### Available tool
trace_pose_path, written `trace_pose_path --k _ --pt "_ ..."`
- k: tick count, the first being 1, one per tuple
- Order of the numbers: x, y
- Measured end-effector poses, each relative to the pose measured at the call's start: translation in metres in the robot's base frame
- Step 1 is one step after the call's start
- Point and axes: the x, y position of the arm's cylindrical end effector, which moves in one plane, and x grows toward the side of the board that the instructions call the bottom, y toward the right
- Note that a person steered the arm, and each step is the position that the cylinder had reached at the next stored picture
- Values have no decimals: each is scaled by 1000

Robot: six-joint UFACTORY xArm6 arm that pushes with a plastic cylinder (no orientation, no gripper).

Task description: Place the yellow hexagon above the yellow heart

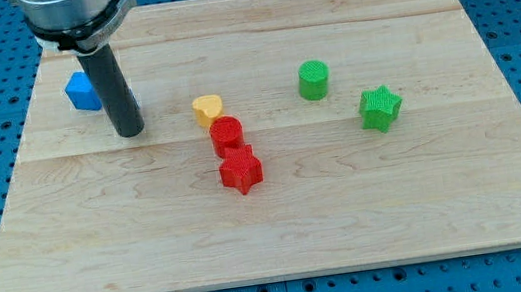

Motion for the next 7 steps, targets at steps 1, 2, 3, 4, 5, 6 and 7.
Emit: trace_pose_path --k 1,2,3,4,5,6,7 --pt "0 42" --pt "0 60" --pt "-1 65" --pt "-4 73" --pt "-7 82" --pt "-34 72" --pt "-103 39"
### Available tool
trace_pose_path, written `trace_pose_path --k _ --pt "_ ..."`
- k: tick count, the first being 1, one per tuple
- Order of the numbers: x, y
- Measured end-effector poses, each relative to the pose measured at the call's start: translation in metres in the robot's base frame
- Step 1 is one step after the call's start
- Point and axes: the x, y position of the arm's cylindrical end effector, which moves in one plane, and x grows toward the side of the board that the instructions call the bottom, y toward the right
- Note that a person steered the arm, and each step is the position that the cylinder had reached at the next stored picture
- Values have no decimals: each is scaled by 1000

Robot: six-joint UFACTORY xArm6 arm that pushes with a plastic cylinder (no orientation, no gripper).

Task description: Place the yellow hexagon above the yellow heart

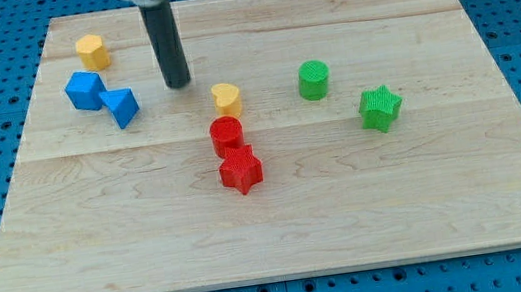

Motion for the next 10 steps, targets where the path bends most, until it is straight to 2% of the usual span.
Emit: trace_pose_path --k 1,2,3,4,5,6,7,8,9,10 --pt "-90 -2" --pt "-115 -86" --pt "-97 -198" --pt "-42 -164" --pt "-13 -101" --pt "-51 -127" --pt "-59 -97" --pt "-21 -31" --pt "-24 -27" --pt "-53 -15"
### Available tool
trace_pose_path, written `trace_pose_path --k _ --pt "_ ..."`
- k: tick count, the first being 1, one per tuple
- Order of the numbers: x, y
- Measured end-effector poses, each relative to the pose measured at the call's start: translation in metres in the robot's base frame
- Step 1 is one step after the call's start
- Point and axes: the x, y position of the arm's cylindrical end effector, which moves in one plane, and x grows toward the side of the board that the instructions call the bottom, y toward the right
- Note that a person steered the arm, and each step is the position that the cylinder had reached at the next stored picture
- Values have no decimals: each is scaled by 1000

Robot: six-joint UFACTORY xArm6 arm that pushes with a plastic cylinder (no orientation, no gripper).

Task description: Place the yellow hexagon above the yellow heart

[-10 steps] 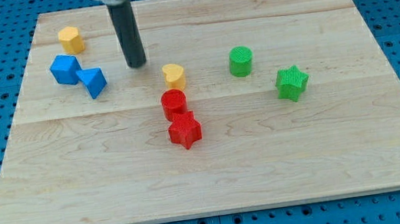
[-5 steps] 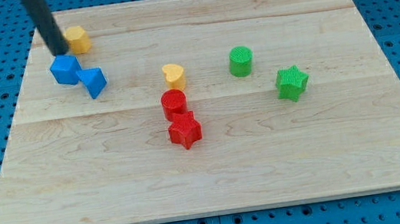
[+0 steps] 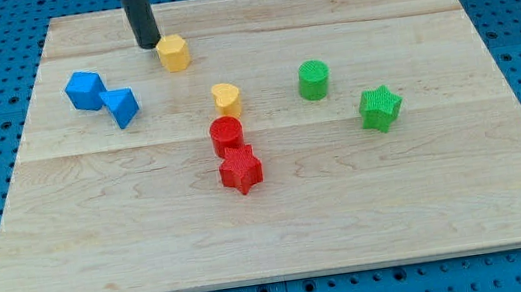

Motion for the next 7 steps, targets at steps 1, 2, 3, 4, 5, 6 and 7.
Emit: trace_pose_path --k 1,2,3,4,5,6,7 --pt "50 46" --pt "60 57" --pt "21 33" --pt "17 -9" --pt "62 -10" --pt "69 -10" --pt "73 -14"
